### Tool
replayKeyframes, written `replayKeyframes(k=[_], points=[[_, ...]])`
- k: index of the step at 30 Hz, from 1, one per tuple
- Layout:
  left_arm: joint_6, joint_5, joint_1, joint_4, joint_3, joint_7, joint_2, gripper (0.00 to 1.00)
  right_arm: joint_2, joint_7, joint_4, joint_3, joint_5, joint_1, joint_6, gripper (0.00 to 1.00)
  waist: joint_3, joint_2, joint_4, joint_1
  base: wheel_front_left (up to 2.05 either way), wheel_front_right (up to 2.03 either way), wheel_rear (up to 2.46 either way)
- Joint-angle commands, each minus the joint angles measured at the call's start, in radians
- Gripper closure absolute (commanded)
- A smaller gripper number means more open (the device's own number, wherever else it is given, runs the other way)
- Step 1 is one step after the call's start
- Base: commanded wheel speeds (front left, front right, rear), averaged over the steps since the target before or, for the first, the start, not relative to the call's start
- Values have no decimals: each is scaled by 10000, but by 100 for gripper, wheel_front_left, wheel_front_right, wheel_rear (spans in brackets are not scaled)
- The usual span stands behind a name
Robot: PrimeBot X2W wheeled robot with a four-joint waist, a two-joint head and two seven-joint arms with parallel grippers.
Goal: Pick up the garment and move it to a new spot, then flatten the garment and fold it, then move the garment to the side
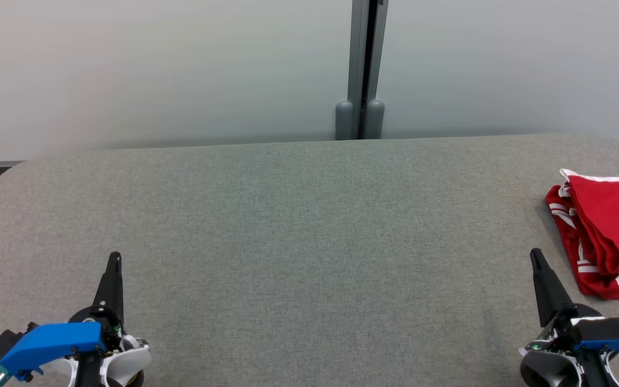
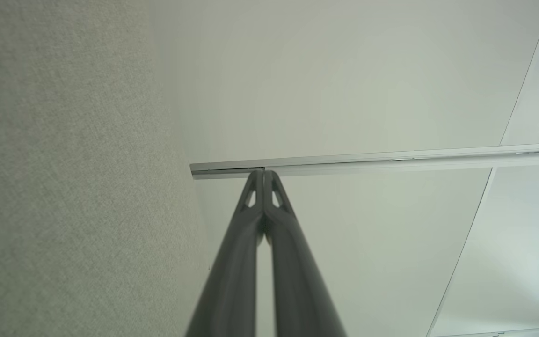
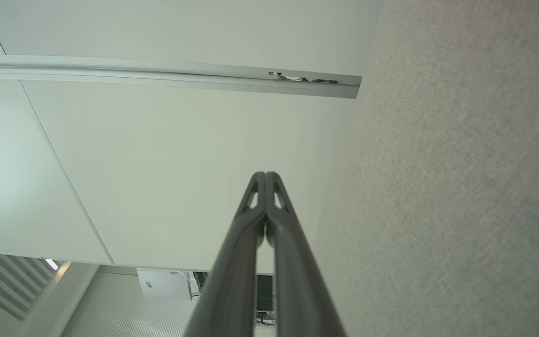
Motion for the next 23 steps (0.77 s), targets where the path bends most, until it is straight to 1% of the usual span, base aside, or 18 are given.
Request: replayKeyframes(k=[1, 8, 23], points=[[-83, -151, -120, -65, 77, 66, -33, 100, -43, 67, -36, -36, 224, -143, 7, 100, -3, 0, 5, 0, 0, 0, 0], [-123, -517, -139, -111, 173, 186, -84, 100, -42, 101, -44, -49, 695, -149, 7, 100, -19, 0, 29, 0, 0, 0, 0], [-91, -481, -132, -102, 165, 178, -80, 100, -42, 100, -41, -44, 647, -148, 7, 100, -19, 0, 29, 0, 0, 0, 0]])
